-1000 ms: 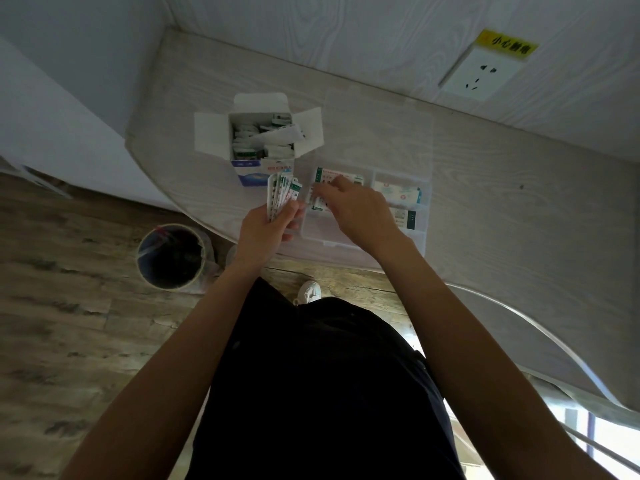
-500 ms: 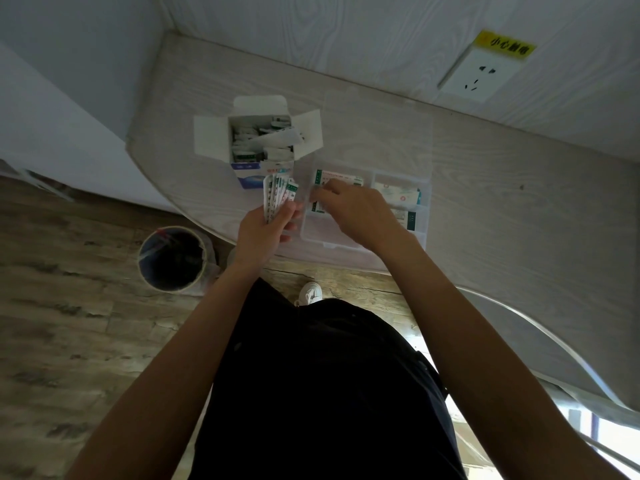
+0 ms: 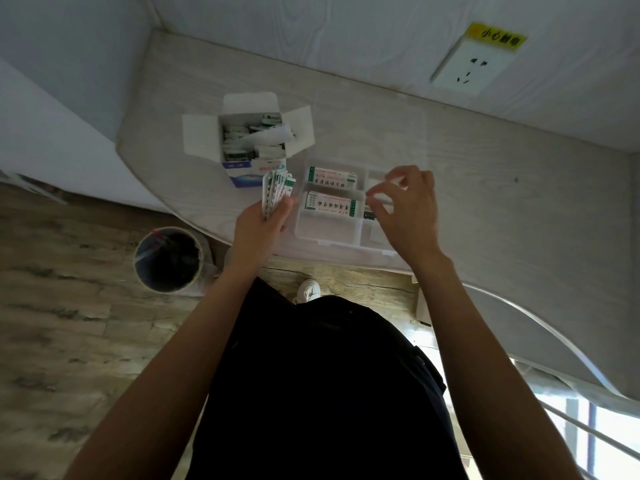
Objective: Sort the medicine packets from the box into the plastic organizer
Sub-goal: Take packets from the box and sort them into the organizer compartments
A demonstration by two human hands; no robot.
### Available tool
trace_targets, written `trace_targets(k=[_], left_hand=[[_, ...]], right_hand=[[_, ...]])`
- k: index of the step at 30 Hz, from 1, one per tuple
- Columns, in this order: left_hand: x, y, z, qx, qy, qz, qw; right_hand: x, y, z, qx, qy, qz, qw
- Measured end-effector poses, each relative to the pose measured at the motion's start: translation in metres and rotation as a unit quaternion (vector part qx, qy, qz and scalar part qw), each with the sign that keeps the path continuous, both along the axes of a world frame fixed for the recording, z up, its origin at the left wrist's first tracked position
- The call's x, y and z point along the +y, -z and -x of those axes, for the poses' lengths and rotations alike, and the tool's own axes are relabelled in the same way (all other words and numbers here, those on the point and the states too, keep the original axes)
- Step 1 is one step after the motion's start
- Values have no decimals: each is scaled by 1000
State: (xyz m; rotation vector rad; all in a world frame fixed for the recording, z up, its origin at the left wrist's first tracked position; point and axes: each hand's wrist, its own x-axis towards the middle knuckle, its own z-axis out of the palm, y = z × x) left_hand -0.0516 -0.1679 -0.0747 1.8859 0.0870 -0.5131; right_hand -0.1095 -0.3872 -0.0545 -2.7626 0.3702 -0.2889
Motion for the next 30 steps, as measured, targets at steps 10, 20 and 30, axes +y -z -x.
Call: trace_targets(k=[10, 20, 30], left_hand=[[-15, 4, -8, -147, 115, -101, 977], [-19, -3, -2, -123, 81, -83, 986], [-17, -2, -5, -126, 96, -93, 983]], right_hand=[[16, 2, -15, 111, -64, 37, 991], [34, 5, -26, 124, -70, -27, 989], [32, 14, -18, 71, -2, -130, 989]])
